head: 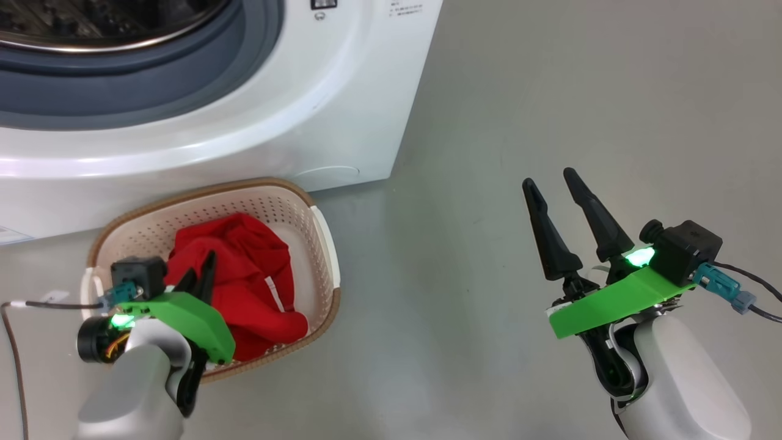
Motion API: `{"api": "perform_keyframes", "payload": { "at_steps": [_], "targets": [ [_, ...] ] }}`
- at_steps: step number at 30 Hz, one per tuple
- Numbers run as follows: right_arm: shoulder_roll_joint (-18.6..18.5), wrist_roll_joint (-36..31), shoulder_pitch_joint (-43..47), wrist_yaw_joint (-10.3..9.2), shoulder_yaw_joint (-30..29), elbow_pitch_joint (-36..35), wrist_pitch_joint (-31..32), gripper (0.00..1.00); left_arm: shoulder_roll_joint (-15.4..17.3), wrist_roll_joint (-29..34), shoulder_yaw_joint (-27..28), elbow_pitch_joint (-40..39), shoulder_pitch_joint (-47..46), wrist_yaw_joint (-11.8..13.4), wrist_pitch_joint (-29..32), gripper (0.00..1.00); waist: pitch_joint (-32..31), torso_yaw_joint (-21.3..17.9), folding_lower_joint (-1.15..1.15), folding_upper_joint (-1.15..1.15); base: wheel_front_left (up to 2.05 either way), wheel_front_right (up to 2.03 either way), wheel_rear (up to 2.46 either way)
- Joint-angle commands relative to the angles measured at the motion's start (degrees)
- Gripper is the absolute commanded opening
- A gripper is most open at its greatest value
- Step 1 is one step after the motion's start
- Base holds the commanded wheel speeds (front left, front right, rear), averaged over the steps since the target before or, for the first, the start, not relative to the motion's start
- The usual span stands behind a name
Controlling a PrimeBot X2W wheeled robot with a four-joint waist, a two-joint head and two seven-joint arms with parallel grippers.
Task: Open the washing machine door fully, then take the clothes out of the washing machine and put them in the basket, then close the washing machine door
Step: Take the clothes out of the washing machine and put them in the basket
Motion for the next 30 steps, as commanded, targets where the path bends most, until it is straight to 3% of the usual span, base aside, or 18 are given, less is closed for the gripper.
{"api": "perform_keyframes", "payload": {
  "at_steps": [1, 11, 14, 15, 24, 30],
  "targets": [
    [0.27, 0.08, -0.64, 0.09, 1.34, -1.56, -0.27, 1.00, 1.55, -0.62, 0.86, -0.36, -1.48, -0.17, -0.69, 0.00, 0.61, -0.50, 0.00, 0.00, 0.00, 0.00, 0.00],
    [0.28, -0.17, -1.62, 0.09, 1.68, -1.33, -0.27, 1.00, 1.38, -4.61, -4.72, 2.82, -4.35, -0.17, -0.69, 0.02, 2.07, -1.14, 0.00, 0.00, 0.00, 0.00, 0.00],
    [0.28, -0.27, -1.67, 0.09, 1.75, -1.13, -0.27, 1.00, 1.35, -5.93, -6.00, 3.38, -4.63, -0.17, -0.70, 0.61, 1.92, -1.21, 0.00, 0.00, 0.00, 0.00, 0.00],
    [0.29, -0.31, -1.64, 0.09, 1.76, -1.05, -0.27, 1.00, 1.32, -6.37, -6.44, 3.53, -4.66, -0.17, -0.70, 1.00, 1.80, -1.21, 0.00, 0.00, 0.00, 0.00, 0.00],
    [0.10, -0.25, -1.02, 0.09, 1.82, -0.38, -0.27, 1.00, 1.92, -9.85, -8.65, 1.54, -2.96, -0.17, -0.70, 1.00, -0.49, -0.02, 0.00, 0.00, 0.00, 0.00, 0.00],
    [-0.33, -0.03, -0.32, 0.09, 1.92, 0.09, -0.27, 1.00, 3.37, -11.15, -6.75, -2.47, -0.53, -0.17, -0.70, 1.00, -2.48, 1.64, 0.00, 0.00, 0.00, 0.00, 0.00]
  ]
}}
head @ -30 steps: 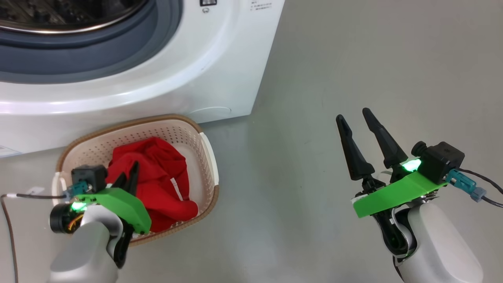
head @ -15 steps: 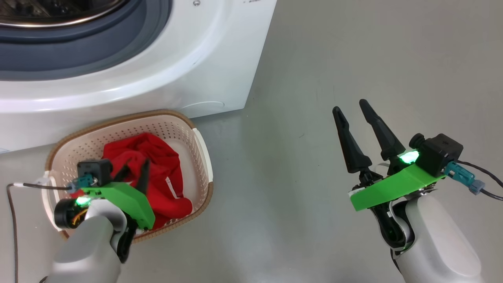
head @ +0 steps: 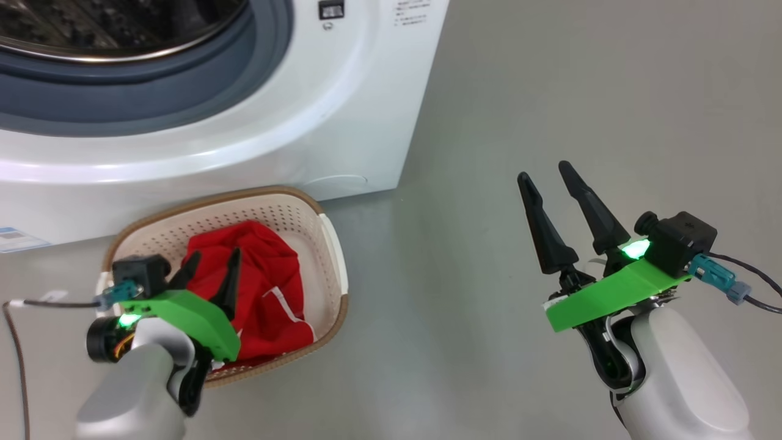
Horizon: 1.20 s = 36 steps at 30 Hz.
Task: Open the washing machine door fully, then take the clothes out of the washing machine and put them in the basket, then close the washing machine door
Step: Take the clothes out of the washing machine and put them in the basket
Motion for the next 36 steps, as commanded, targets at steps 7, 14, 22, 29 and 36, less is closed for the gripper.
{"api": "perform_keyframes", "payload": {
  "at_steps": [7, 14, 22, 29, 36],
  "targets": [
    [-1.10, 0.15, 2.50, 0.09, 0.80, -0.61, -0.27, 1.00, 4.36, 1.71, 7.60, -8.49, 5.41, -0.17, -0.70, 1.00, -3.85, 3.24, 0.00, 0.00, 0.00, 0.00, 0.00],
    [-1.87, 0.28, 3.68, 0.09, 0.93, -0.29, -0.27, 1.00, 5.14, 6.89, 15.75, -16.72, 11.48, -0.05, -0.70, 1.00, -7.14, 5.02, 0.00, 0.00, 0.00, 0.00, 0.00],
    [-2.66, 0.58, 5.60, 0.09, 0.93, 0.04, -0.27, 1.00, 4.70, 13.59, 22.03, -29.00, 19.69, 1.06, -0.70, 1.00, -11.01, 6.67, 0.00, 0.00, 0.00, 0.00, 0.00],
    [-3.07, 0.59, 7.32, 0.09, 0.27, 0.05, -0.27, 1.00, 4.46, 15.89, 25.14, -38.58, 25.97, 3.39, -0.70, 1.00, -13.82, 8.28, 0.00, 0.00, 0.00, 0.00, 0.00],
    [-3.38, 0.51, 8.58, 0.09, -0.21, -0.16, -0.27, 1.00, 5.50, 16.70, 26.94, -47.30, 32.00, 6.19, -0.69, 1.00, -15.69, 9.11, 0.00, 0.00, 0.00, 0.00, 0.00]
  ]
}}
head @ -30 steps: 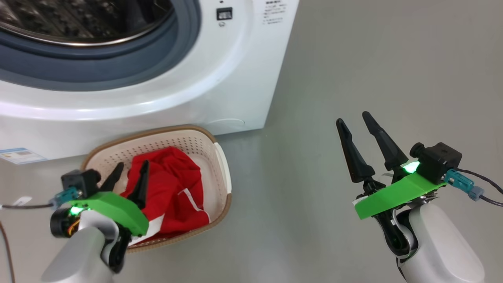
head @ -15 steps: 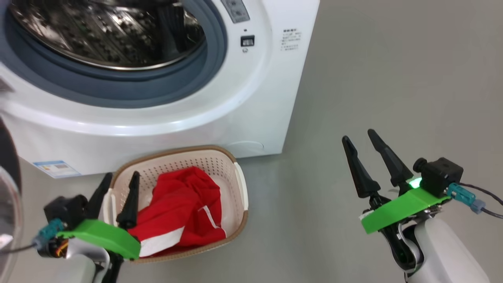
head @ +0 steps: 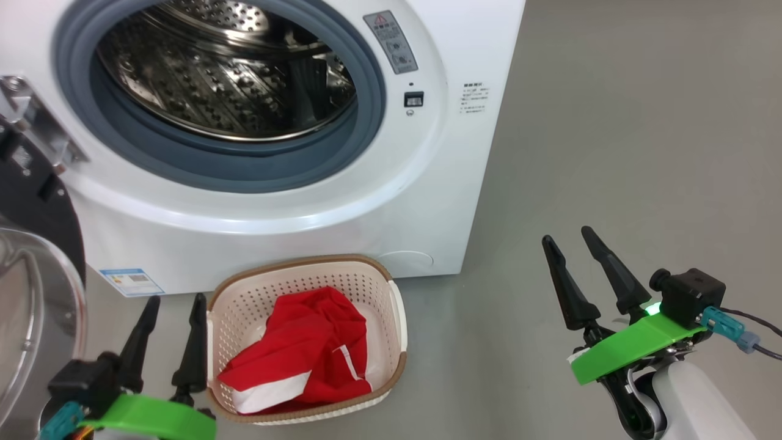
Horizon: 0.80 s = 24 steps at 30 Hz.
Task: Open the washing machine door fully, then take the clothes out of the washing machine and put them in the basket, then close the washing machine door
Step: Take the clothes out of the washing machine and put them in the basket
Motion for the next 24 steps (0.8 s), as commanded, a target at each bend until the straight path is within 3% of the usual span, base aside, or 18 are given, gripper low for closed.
{"api": "perform_keyframes", "payload": {
  "at_steps": [1, 11, 24],
  "targets": [
    [-0.47, 0.39, 0.55, 0.09, 0.82, -1.54, -0.27, 1.00, 2.01, 0.42, 2.55, -3.23, 0.13, 0.66, -0.49, 1.00, -0.80, 0.61, 0.00, 0.00, 0.00, 0.00, 0.00],
    [-0.62, 0.04, 1.38, 0.09, 0.49, -1.99, -0.27, 1.00, 4.01, -0.22, 5.21, -12.23, 3.65, 3.77, 0.75, 1.00, -1.23, 1.86, 0.00, 0.00, 0.00, 0.00, 0.00],
    [-1.16, -0.16, 0.86, 0.09, 0.93, -2.19, -0.27, 1.00, 3.55, 0.48, 5.40, -12.93, 4.91, 5.51, 0.45, 1.00, -1.08, 2.06, 0.00, 0.00, 0.00, 0.00, 0.00]
  ]
}}
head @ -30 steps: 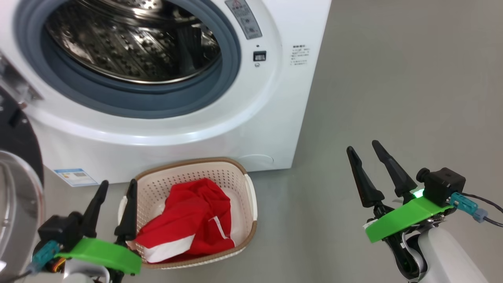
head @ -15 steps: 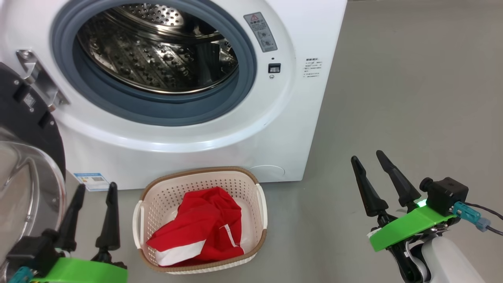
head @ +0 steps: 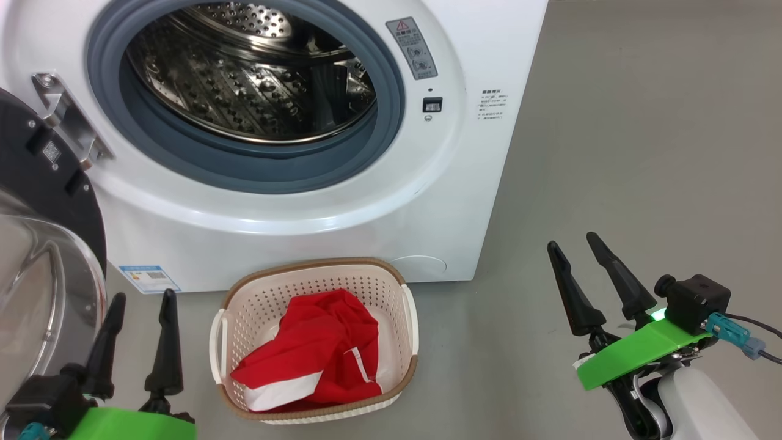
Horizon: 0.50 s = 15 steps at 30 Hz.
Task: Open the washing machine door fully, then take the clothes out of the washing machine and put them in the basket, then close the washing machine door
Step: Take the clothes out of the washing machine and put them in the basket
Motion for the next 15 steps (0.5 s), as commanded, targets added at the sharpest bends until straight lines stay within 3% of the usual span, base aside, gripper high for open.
{"api": "perform_keyframes", "payload": {
  "at_steps": [1, 15],
  "targets": [
    [-0.47, -0.18, -0.48, 0.09, 1.13, -1.48, -0.27, 1.00, 1.32, 0.51, 2.50, -1.00, -0.72, 0.54, -0.38, 1.00, -0.09, -0.06, 0.00, 0.00, 0.00, 0.00, 0.00],
    [-0.60, -1.19, -0.37, 0.09, 1.07, -0.98, -0.27, 1.00, 1.33, 0.55, 2.44, 0.50, -0.68, 0.29, -0.73, 1.00, -0.61, -0.15, 0.00, 0.00, 0.00, 0.00, 0.00]
  ]
}}
